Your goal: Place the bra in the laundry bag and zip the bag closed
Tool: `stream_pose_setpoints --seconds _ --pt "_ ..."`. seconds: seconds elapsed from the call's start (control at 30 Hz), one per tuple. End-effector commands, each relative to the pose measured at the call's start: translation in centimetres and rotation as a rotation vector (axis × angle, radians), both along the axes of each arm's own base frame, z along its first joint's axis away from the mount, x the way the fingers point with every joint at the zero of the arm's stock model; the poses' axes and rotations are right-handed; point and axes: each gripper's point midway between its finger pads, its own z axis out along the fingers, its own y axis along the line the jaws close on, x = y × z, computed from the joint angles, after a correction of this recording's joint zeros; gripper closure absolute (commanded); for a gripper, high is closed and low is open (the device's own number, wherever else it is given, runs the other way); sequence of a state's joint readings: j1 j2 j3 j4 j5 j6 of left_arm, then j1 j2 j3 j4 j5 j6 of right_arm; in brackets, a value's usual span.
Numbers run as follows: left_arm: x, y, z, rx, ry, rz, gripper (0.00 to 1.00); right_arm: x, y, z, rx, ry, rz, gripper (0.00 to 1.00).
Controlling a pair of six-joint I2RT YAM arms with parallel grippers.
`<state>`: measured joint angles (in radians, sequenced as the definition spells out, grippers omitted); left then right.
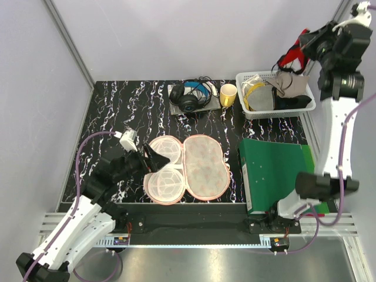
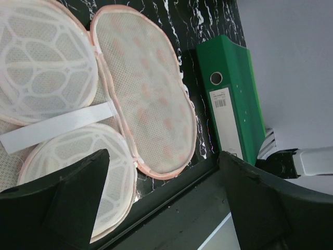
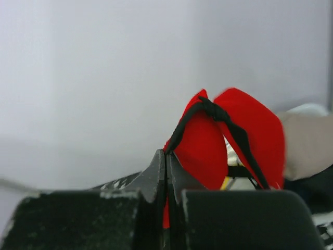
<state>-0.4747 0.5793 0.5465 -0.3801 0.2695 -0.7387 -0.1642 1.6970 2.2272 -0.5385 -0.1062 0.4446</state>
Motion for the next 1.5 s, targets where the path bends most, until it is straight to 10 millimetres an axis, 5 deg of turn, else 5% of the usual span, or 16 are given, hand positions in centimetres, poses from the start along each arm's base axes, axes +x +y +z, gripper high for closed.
stream_pose_setpoints --seconds 0.0,0.17,0.2,0.27,0.3,0.53,0.57,0.63,0.67,0.73,0.77,1.03,1.1,1.13,1.3,1.47 --pt "0.0 0.1 4.1 -0.042 -0.078 0.011 0.08 -6.4 7.3 -1.4 0.164 0.044 0.250 1.00" --pt "-1.2 0.8 6.5 -0.046 -0.121 0.008 0.06 -11.3 13.7 -5.3 0.252 0.089 0.479 1.00" --pt "-1.5 1.1 6.7 -0.043 -0.125 0.012 0.06 -12.5 15.5 -7.4 0.312 0.139 0.534 1.00" --pt "-1.8 1.5 7.2 -0.042 -0.133 0.023 0.05 -14.1 18.1 -7.9 0.361 0.132 0.647 1.00" --pt "-2.0 1.6 7.5 -0.046 -0.145 0.024 0.05 -14.2 19.2 -10.2 0.420 0.192 0.677 1.00" --pt "-2.4 1.6 7.9 -0.053 -0.136 0.011 0.04 -17.8 30.1 -14.7 0.472 0.303 0.943 1.00" --pt "-2.5 1.6 7.7 -0.046 -0.135 0.006 0.04 -18.4 30.6 -17.6 0.490 0.357 0.933 1.00" --pt "-2.5 1.7 7.1 -0.028 -0.130 0.003 0.04 -20.0 32.2 -18.3 0.565 0.340 0.947 1.00" --pt "-2.5 1.7 6.8 -0.021 -0.126 0.004 0.04 -21.0 32.5 -22.6 0.618 0.439 0.913 1.00" --pt "-2.5 1.7 5.9 0.000 -0.111 -0.001 0.04 -22.1 33.2 -24.8 0.671 0.444 0.893 1.00" --pt "-2.5 1.6 5.5 0.005 -0.105 -0.010 0.04 -24.2 33.8 -28.7 0.706 0.552 0.884 1.00" --pt "-1.2 0.6 0.1 0.093 0.002 -0.065 0.04 -29.4 32.6 -41.5 0.617 0.848 0.831 1.00" --pt "-1.1 -0.1 -2.0 0.083 0.063 -0.081 0.04 -30.0 32.4 -42.7 0.565 0.876 0.854 0.96" --pt "-0.8 -1.0 -1.5 0.033 0.057 -0.101 0.04 -30.2 32.3 -43.2 0.548 0.889 0.853 0.94" --pt "-0.4 -2.8 -3.6 -0.031 0.132 -0.146 0.05 -30.8 31.7 -44.1 0.383 0.897 0.912 0.66" --pt "0.9 -3.1 -4.6 -0.017 0.128 -0.127 0.05 -29.7 31.1 -42.6 0.242 0.836 0.912 0.40"
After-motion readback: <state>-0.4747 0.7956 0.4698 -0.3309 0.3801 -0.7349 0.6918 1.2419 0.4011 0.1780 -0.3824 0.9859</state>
